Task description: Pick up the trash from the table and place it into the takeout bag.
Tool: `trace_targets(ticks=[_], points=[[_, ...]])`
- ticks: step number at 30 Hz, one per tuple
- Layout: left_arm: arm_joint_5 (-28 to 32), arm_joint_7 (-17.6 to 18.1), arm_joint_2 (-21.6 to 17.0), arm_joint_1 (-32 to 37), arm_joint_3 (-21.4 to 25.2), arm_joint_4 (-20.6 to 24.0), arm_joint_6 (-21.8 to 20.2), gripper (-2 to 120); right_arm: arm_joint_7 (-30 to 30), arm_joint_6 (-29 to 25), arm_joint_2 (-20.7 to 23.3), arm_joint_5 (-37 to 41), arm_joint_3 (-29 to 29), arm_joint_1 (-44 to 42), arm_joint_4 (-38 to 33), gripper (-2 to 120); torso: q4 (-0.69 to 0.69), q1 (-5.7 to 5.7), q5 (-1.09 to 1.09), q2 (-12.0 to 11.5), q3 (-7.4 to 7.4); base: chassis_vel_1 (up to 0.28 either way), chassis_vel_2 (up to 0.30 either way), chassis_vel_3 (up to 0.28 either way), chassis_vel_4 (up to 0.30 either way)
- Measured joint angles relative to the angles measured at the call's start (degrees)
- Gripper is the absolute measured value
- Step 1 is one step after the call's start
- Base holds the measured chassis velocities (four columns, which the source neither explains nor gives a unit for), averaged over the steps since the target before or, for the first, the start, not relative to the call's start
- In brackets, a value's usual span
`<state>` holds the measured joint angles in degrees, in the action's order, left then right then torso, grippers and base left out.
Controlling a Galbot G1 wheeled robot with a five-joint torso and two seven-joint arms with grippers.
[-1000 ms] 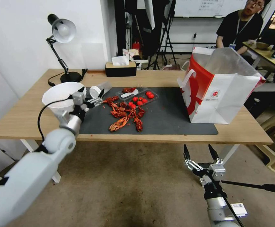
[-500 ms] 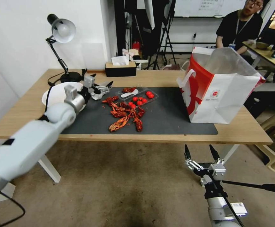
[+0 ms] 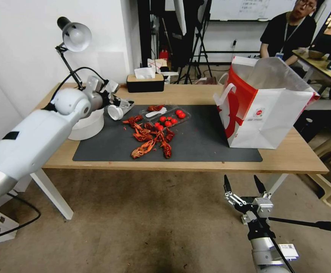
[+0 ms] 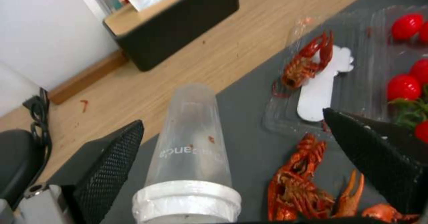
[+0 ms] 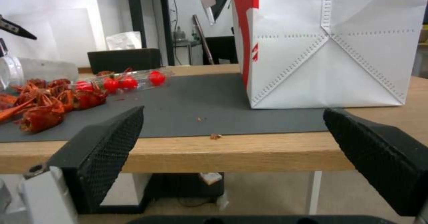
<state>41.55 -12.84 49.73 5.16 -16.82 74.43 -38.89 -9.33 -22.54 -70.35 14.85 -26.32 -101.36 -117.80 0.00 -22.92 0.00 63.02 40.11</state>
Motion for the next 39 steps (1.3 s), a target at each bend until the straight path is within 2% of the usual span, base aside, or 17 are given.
trace_targets(ticks=[3, 6, 15, 39], points=[[-0.63, 0.30, 1.21, -1.84, -1.66, -1.33, -2.84, 100, 0.00, -0.36, 0.05, 0.22, -0.29, -0.24, 0.19, 100, 0.00, 0.00, 0.00, 0.00, 0.00, 0.000, 0.000, 0.000, 0.000], [-1.92, 0.49, 2.23, -3.34, -2.94, -2.83, -3.86, 100, 0.02, -0.59, 0.07, 0.33, -0.41, -0.38, 0.27, 100, 0.01, 0.01, 0.00, 0.00, 0.00, 0.000, 0.000, 0.000, 0.000], [-3.97, 1.14, 3.83, -5.39, -5.45, -7.75, -3.76, 100, 0.11, -1.10, 0.11, 0.62, -0.70, -0.50, 0.62, 100, -0.01, 0.01, -0.01, 0.00, 0.00, 0.000, 0.000, 0.000, 0.000], [-6.62, -0.02, 3.77, -4.85, -6.95, -10.17, -3.32, 100, 0.12, -1.15, 0.17, 0.63, -0.88, -0.65, 0.49, 100, 0.00, 0.01, 0.00, 0.00, 0.00, 0.000, 0.000, 0.000, 0.000]])
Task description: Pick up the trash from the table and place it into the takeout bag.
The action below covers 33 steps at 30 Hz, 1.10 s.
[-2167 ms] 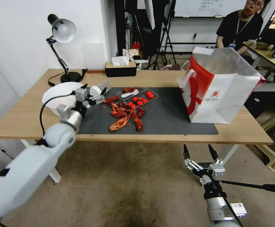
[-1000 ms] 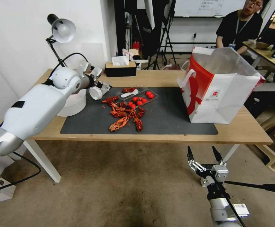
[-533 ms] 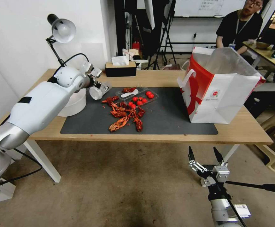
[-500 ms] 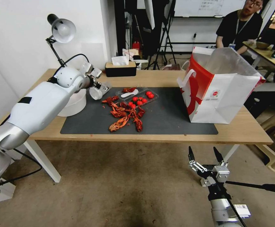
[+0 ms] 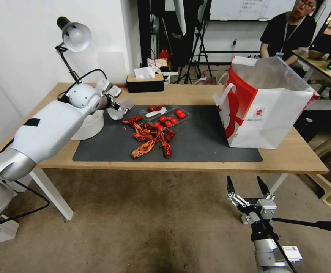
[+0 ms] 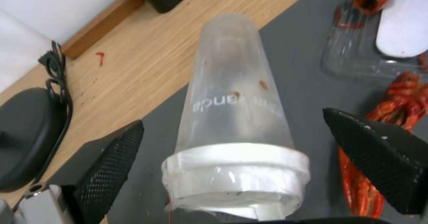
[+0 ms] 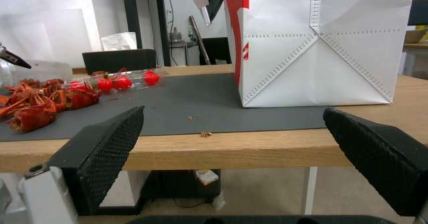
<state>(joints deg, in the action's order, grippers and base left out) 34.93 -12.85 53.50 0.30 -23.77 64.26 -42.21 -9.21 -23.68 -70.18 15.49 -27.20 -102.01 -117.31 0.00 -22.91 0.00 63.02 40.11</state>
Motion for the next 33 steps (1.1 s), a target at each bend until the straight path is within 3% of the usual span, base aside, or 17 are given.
trace_targets(ticks=[33], points=[[-4.28, -3.90, 2.93, -2.49, -3.53, -5.70, 0.08, 100, -0.10, 0.05, 0.62, 1.20, -0.51, 0.99, 1.04, 100, 0.00, -0.01, 0.00, 0.00, 0.00, 0.000, 0.000, 0.000, 0.000]])
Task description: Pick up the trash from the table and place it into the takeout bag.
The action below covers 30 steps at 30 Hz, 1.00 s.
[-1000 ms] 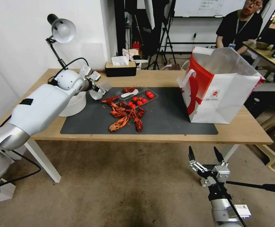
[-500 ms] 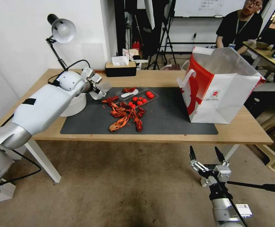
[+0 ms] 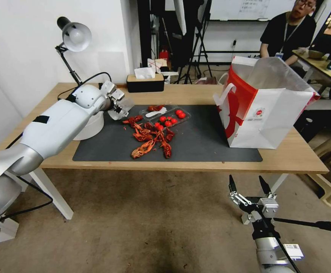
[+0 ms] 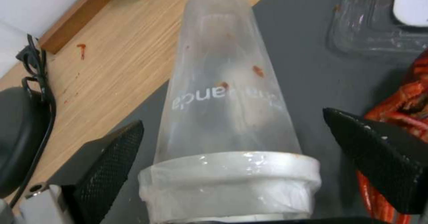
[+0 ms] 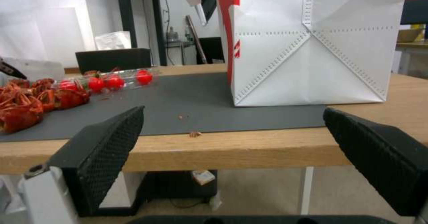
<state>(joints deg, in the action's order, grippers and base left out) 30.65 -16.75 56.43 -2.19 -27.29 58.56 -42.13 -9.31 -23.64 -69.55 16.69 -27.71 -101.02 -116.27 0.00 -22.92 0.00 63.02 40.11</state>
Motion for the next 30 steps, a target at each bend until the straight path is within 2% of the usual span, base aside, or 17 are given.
trace_targets(ticks=[9, 11, 13, 16, 27, 30], points=[[-0.85, -0.86, 0.09, -0.06, -0.02, -0.30, 0.00, 99, 0.00, 0.04, 0.00, 0.01, 0.07, 0.24, 0.14, 100, 0.00, 0.00, 0.00, 0.00, 0.00, 0.000, 0.000, 0.000, 0.000], [-1.62, -1.51, 0.12, -0.06, -0.22, -0.21, 0.00, 86, -0.02, 0.17, -0.01, 0.01, 0.22, 0.52, 0.24, 100, 0.00, 0.00, 0.00, 0.00, 0.00, 0.000, 0.000, 0.000, 0.000], [-1.76, -1.65, 0.15, -0.08, -0.25, -0.19, 0.00, 85, -0.05, 0.22, -0.01, 0.02, 0.25, 0.61, 0.28, 100, 0.00, 0.00, 0.00, 0.00, 0.00, 0.000, 0.000, 0.000, 0.000], [-2.42, -1.73, 0.44, -0.33, -0.40, -0.86, 0.01, 71, -0.12, 0.25, -0.04, 0.02, 0.28, 0.78, 0.32, 100, 0.01, 0.00, 0.01, 0.00, 0.00, 0.000, 0.000, 0.000, 0.000], [-2.50, -1.19, 1.13, -0.79, -0.29, -1.66, 0.12, 47, -0.15, 0.34, -0.10, -0.02, 0.34, 0.91, 0.36, 100, 0.00, 0.01, 0.00, 0.02, -0.01, 0.000, 0.000, 0.000, 0.000], [-1.47, -0.29, 1.18, -1.31, -0.27, -1.44, -0.06, 36, -0.16, 0.52, -0.17, -0.17, 0.53, 1.14, 0.35, 100, -0.01, 0.00, -0.02, 0.01, 0.00, 0.000, 0.000, 0.000, 0.000]])
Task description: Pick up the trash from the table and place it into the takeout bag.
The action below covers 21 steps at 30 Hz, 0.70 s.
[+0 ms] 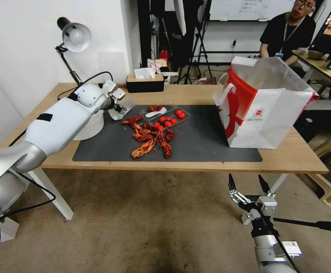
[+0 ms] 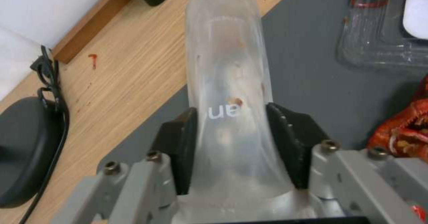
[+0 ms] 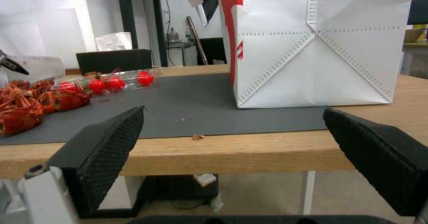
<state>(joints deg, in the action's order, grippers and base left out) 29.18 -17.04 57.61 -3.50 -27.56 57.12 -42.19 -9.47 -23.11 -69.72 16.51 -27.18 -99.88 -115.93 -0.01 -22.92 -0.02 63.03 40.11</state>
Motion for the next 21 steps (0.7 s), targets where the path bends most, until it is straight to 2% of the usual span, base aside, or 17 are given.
trace_targets(ticks=[7, 10, 14, 16, 18, 21], points=[[0.79, 0.34, -0.05, -0.61, 0.25, 0.57, -0.03, 23, -0.02, 0.02, -0.02, -0.06, 0.04, 0.03, -0.04, 100, 0.01, 0.00, 0.00, -0.01, 0.00, 0.000, 0.000, 0.000, 0.000], [2.82, 0.61, -0.15, -2.05, 0.77, 1.87, -0.03, 14, -0.02, 0.02, 0.01, -0.09, 0.06, 0.02, -0.17, 100, 0.01, 0.00, 0.03, -0.01, 0.00, 0.000, 0.000, 0.000, 0.000], [4.22, 0.78, -0.12, -3.12, 1.12, 2.79, -0.04, 8, -0.03, 0.03, 0.02, -0.10, 0.11, 0.02, -0.28, 100, 0.01, 0.00, 0.02, -0.01, 0.00, 0.000, 0.000, 0.000, 0.000], [7.12, 1.25, 0.49, -5.08, 2.13, 3.97, -0.04, 1, -0.02, 0.06, 0.09, -0.11, 0.13, 0.04, -0.48, 100, 0.00, 0.00, 0.02, -0.01, 0.00, 0.000, 0.000, 0.000, 0.000], [8.86, 1.83, 1.00, -6.15, 2.46, 4.34, -0.04, 0, -0.02, 0.09, 0.14, -0.11, 0.12, 0.03, -0.55, 100, 0.01, 0.00, 0.02, -0.01, 0.00, 0.000, 0.000, 0.000, 0.000], [14.61, 3.38, 2.52, -8.68, 3.47, 5.91, -0.04, 0, -0.02, 0.14, 0.20, -0.11, 0.14, 0.02, -0.71, 100, 0.01, 0.00, 0.03, -0.01, 0.00, 0.000, 0.000, 0.000, 0.000]])
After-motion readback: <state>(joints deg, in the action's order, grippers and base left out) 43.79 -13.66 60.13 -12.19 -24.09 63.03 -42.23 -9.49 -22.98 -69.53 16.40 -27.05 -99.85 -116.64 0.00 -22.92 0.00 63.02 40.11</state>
